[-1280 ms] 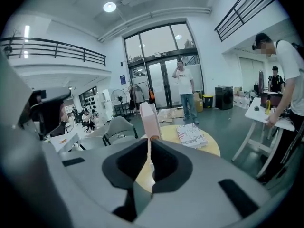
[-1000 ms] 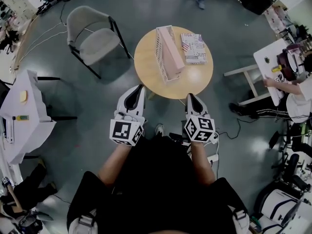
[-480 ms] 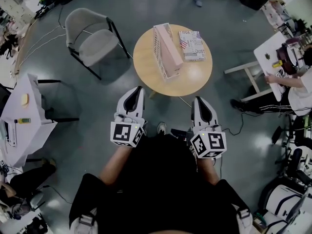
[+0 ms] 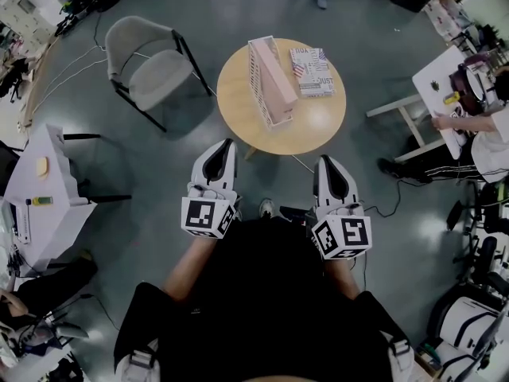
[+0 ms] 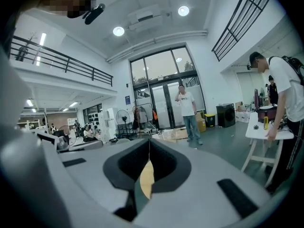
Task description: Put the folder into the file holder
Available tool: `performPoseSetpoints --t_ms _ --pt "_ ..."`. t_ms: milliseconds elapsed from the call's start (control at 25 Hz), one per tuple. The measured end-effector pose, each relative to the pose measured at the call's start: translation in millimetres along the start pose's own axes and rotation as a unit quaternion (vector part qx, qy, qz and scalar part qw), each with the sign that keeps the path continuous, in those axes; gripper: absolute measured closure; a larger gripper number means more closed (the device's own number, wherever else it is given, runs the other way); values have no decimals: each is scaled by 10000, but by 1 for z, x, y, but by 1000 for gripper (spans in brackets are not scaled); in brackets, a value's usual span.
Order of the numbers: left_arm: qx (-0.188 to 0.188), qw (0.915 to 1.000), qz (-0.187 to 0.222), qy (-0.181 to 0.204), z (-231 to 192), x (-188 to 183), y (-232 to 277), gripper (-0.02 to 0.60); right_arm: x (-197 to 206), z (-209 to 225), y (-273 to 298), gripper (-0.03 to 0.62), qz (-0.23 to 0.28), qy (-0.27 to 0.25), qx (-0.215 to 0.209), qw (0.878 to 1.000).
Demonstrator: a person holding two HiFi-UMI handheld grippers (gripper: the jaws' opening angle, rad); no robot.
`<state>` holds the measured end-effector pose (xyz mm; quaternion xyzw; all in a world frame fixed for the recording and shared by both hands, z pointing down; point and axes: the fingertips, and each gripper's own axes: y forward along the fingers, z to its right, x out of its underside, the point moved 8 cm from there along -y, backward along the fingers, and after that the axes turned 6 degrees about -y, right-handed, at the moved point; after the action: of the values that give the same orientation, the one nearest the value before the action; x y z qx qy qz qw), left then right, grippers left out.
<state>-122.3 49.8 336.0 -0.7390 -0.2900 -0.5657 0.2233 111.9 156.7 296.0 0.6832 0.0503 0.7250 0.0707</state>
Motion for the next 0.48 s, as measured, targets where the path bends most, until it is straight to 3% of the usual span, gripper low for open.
performPoseSetpoints --t_ms 480 --pt "19 10000 -37 -21 1 3 -1 569 6 0 4 599 -102 -52 19 9999"
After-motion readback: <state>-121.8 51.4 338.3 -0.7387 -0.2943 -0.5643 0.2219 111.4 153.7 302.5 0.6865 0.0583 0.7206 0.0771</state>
